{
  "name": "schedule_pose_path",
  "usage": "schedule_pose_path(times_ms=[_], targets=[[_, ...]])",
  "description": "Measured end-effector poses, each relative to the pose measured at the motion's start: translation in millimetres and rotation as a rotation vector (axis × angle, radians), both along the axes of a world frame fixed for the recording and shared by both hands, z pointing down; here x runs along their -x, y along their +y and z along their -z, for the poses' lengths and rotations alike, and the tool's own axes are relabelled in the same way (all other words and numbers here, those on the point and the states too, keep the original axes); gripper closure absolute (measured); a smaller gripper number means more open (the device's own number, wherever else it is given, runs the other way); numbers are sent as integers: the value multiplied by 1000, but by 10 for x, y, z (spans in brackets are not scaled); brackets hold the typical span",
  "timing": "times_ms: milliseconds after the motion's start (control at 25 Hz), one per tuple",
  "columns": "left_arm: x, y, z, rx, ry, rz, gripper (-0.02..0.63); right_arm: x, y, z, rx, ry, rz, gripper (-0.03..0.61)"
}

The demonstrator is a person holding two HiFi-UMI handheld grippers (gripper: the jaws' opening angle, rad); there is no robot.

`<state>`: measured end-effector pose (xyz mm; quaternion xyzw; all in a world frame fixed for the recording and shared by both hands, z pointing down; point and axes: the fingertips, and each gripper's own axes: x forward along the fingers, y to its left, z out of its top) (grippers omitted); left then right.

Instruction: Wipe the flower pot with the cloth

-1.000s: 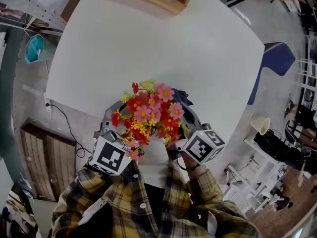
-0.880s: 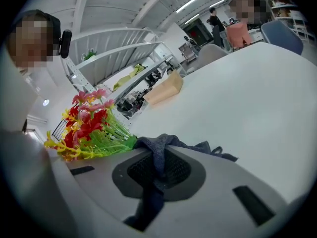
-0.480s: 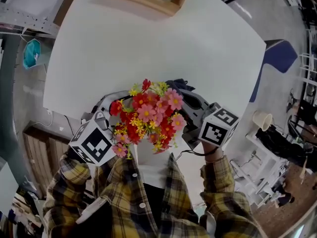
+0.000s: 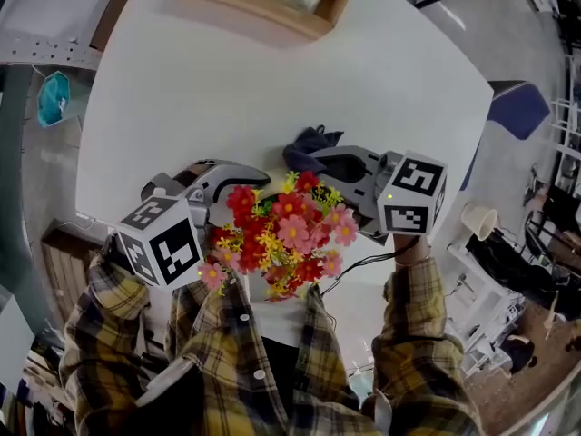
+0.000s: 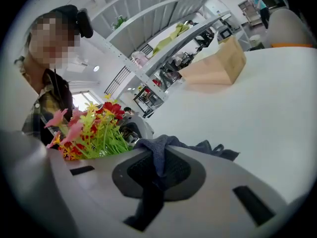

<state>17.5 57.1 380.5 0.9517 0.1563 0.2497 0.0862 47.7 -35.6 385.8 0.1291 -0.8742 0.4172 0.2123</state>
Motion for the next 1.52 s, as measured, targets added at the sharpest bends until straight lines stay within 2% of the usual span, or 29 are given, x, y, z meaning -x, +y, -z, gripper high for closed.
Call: schedule_pose_path(times_ms=[280, 400, 520, 720, 960, 1080, 1200, 1360, 1520], targets=[[-2, -25, -28, -4, -14, -156, 194, 308, -16, -40, 16, -9, 212, 566], [6, -45, -32, 4, -26, -150, 194, 343, -23, -45, 16, 10, 247, 566], [38, -68, -31, 21, -23, -59, 195, 323, -22, -44, 22, 12, 236, 566], [133, -96, -33, 12, -7, 153, 195, 264, -2, -54, 23, 13, 184, 566], [230, -120, -5, 1, 0, 400, 196, 66, 33, -14, -11, 21, 34, 566], [345, -58, -35, 1, -18, 472, 196, 5, 88, -14, -24, 26, -42, 566], [424, 35, -40, 49, -30, 541, 196, -51, 122, -17, -30, 25, -121, 566], [407, 139, -27, 162, -9, 705, 196, -175, 162, -20, -43, 28, -242, 566], [307, 222, -13, 180, 6, 828, 196, -312, 272, -11, -44, 35, -344, 566]])
